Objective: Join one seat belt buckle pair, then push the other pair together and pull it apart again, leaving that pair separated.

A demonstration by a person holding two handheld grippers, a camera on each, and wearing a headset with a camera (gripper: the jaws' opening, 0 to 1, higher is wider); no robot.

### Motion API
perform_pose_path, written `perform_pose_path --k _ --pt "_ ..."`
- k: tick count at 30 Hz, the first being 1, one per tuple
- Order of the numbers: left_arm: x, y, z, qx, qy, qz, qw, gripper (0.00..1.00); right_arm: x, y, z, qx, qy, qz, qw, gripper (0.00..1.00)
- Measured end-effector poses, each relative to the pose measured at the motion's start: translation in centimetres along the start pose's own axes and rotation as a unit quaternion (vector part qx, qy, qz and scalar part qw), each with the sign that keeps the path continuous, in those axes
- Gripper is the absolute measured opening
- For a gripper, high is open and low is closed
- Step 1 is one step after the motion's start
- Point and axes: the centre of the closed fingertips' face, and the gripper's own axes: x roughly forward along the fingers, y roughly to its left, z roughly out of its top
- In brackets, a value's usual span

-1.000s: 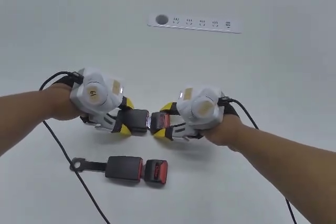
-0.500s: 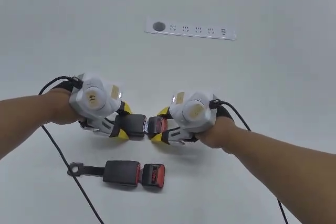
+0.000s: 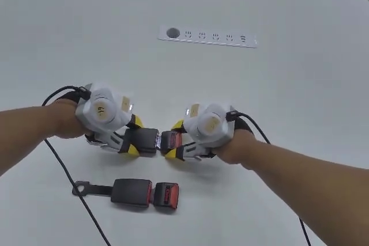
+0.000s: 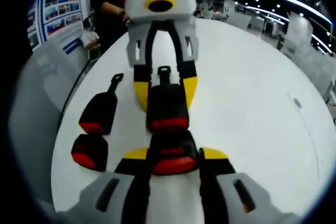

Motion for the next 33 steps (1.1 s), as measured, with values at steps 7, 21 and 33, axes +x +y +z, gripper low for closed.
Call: perform_pose_path --k 7,21,33 --pt "-0.1 0.0 0.0 -0.005 -0.006 0.0 1.0 0.34 -1.2 -0.1 -0.9 0.004 -0.003 -0.003 1.0 0.36" --pt "-0.1 0.1 -0.1 -0.018 -0.007 0.003 0.9998 0.34 -2.8 0.3 -2.6 0.012 -0.011 -0.01 0.9998 0.36" --pt "-0.1 0.0 -0.1 -0.029 -0.006 0.004 0.9995 0.35 -4.9 0.3 -5.4 0.025 -0.011 -0.021 0.9994 0.36"
